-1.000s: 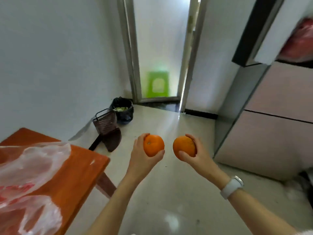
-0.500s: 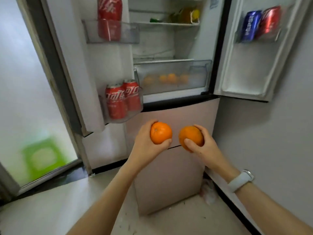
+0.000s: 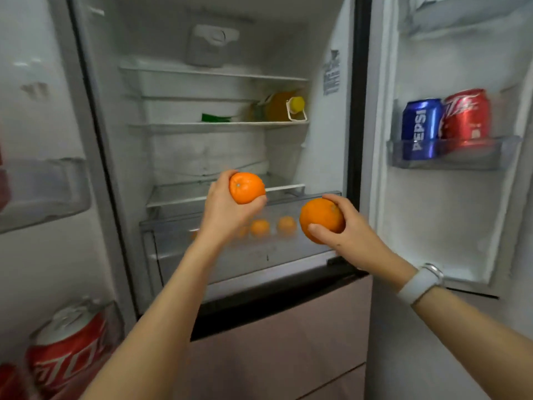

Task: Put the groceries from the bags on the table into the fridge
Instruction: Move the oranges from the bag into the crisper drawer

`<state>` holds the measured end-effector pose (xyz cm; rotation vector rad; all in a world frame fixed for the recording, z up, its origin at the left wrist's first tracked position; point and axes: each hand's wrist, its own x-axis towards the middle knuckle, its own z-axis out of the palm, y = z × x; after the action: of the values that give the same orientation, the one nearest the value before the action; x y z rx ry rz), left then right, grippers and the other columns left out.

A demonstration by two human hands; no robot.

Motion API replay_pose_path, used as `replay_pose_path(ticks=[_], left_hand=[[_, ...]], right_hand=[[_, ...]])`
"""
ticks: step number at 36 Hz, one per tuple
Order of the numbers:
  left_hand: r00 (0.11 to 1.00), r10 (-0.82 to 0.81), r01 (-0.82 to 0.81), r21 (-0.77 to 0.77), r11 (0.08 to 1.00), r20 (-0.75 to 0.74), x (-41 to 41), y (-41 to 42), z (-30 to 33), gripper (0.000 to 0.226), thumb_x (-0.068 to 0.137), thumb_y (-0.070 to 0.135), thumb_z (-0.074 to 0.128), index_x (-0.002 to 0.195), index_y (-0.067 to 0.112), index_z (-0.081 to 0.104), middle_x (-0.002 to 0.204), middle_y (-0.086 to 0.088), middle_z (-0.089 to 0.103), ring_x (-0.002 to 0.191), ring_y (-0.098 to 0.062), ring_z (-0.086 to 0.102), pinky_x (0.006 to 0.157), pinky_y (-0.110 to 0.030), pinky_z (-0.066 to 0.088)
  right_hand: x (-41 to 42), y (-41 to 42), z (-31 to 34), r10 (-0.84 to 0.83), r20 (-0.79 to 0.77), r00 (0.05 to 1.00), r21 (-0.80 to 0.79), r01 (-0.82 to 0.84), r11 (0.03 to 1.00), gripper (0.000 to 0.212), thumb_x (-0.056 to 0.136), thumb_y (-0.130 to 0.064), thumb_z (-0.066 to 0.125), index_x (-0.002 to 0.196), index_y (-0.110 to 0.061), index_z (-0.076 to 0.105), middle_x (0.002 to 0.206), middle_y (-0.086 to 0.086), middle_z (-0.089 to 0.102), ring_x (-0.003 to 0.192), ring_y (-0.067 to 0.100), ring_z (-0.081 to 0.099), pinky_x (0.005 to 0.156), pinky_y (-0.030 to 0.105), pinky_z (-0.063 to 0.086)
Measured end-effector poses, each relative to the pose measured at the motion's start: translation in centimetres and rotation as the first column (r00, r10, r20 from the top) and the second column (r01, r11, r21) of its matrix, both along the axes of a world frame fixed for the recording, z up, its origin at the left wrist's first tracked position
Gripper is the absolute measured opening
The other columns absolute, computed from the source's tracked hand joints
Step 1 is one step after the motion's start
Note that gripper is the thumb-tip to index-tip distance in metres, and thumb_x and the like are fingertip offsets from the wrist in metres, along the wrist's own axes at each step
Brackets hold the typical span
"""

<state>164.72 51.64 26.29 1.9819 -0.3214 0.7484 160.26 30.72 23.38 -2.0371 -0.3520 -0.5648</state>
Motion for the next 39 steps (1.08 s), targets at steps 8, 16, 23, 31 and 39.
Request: replay_pose_path(ticks=[8, 16, 23, 31, 39], left_hand=[[0.983, 0.184, -0.181, 0.270, 0.946, 0.014, 12.1, 1.6, 3.1, 0.068, 0.071, 0.032, 0.077, 0.129, 0.020, 0.045, 0.125, -0.006, 0.053, 0.107, -0.022, 0.052, 0.084, -0.028, 0.039], [0.958, 0.184, -0.041, 0.530, 0.847, -0.219, 20.1, 4.0, 4.6, 0.071, 0.070, 0.036, 0.077, 0.130, 0.028, 0.039, 0.123, 0.002, 0.048, 0.105, -0.017, 0.051, 0.084, -0.031, 0.045], [0.934, 0.140, 0.114, 0.649, 0.752, -0.327, 24.7, 4.3, 2.7, 0.069, 0.071, 0.039, 0.077, 0.128, 0.026, 0.040, 0.119, 0.004, 0.049, 0.103, -0.014, 0.051, 0.084, -0.027, 0.045], [0.972, 0.051, 0.181, 0.875, 0.448, -0.227, 26.2, 3.4, -1.6, 0.079, 0.059, 0.067, 0.062, 0.125, 0.029, 0.044, 0.112, 0.004, 0.056, 0.102, -0.011, 0.047, 0.084, -0.030, 0.047], [0.923, -0.051, 0.372, 0.850, 0.373, -0.382, 26.1, 3.3, -5.1, 0.067, 0.075, 0.058, 0.064, 0.131, 0.030, 0.039, 0.120, 0.002, 0.051, 0.111, -0.011, 0.044, 0.092, -0.032, 0.044]], right_hand=[[16.3, 0.0, 4.2, 0.131, 0.076, 0.988, -0.090, -0.125, 0.988, 0.070, 0.079, -0.031, 0.070, 0.137, -0.021, 0.032, 0.119, -0.004, 0.041, 0.105, 0.014, 0.047, 0.091, 0.029, 0.041], [28.7, 2.4, 6.8, 0.215, -0.232, 0.948, -0.605, -0.314, 0.732, 0.067, 0.075, -0.037, 0.072, 0.129, -0.016, 0.040, 0.122, 0.004, 0.053, 0.106, 0.019, 0.054, 0.089, 0.033, 0.047], [34.1, 3.8, 4.7, 0.153, -0.481, 0.863, -0.777, -0.500, 0.382, 0.068, 0.069, -0.038, 0.077, 0.124, -0.021, 0.040, 0.114, -0.001, 0.051, 0.102, 0.018, 0.054, 0.087, 0.033, 0.049], [36.9, 3.3, 2.8, -0.030, -0.689, 0.724, -0.703, -0.658, 0.271, 0.059, 0.072, -0.023, 0.077, 0.117, -0.024, 0.040, 0.106, -0.003, 0.048, 0.103, 0.021, 0.053, 0.089, 0.038, 0.051], [36.7, 4.0, 2.1, 0.042, -0.726, 0.686, -0.648, -0.703, 0.294, 0.069, 0.070, -0.031, 0.078, 0.126, -0.029, 0.038, 0.118, -0.005, 0.050, 0.106, 0.015, 0.051, 0.089, 0.029, 0.048]])
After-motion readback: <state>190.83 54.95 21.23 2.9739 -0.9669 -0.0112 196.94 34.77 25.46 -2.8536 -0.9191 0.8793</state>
